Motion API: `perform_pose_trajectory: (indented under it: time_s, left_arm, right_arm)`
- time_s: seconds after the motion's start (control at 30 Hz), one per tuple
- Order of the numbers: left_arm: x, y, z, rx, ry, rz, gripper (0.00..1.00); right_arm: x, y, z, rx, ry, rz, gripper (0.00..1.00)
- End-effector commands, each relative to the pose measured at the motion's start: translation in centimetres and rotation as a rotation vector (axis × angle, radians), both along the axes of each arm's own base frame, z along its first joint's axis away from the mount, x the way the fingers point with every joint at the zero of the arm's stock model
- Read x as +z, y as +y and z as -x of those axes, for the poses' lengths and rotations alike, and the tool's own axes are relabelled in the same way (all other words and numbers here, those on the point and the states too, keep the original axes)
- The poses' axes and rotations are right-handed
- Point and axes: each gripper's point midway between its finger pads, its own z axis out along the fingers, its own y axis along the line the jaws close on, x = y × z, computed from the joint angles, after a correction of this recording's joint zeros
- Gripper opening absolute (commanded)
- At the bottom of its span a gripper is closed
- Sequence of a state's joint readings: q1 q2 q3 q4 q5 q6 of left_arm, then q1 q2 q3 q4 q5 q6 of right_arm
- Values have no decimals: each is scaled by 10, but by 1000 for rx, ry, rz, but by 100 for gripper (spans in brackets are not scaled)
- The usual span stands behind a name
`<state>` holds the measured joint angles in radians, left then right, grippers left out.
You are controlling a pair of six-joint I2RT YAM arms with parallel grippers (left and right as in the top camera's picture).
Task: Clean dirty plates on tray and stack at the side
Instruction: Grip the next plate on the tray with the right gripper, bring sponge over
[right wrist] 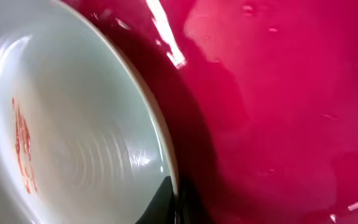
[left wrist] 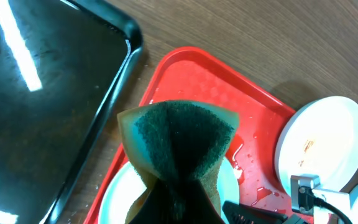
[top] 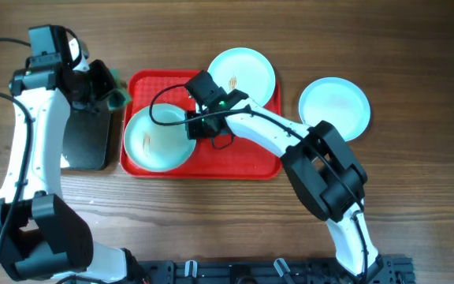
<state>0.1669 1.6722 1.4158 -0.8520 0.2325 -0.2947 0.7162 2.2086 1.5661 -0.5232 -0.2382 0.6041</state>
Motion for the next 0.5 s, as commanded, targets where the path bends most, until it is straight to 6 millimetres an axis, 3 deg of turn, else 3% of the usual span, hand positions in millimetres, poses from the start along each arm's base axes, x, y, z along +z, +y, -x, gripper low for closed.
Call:
perform_pose_trajectory:
  time_s: [0.0,0.13,0.3,0.47]
  left_arm:
    - [-16,-15,3,-27,31,10,4]
    - [-37,-30,14,-61,71,14,4]
    - [-64,-45,21,-98,79,14,4]
    - [-84,-48,10,-119,-6,-54,4]
  right_arm:
    - [-9,-22,-17,-158,59,24,4]
    - [-10,-42,-30,-254,93,20,4]
    - [-6,-34,-33,-206,76,-23,4]
    - [-6,-31,-30,-175,71,-22,4]
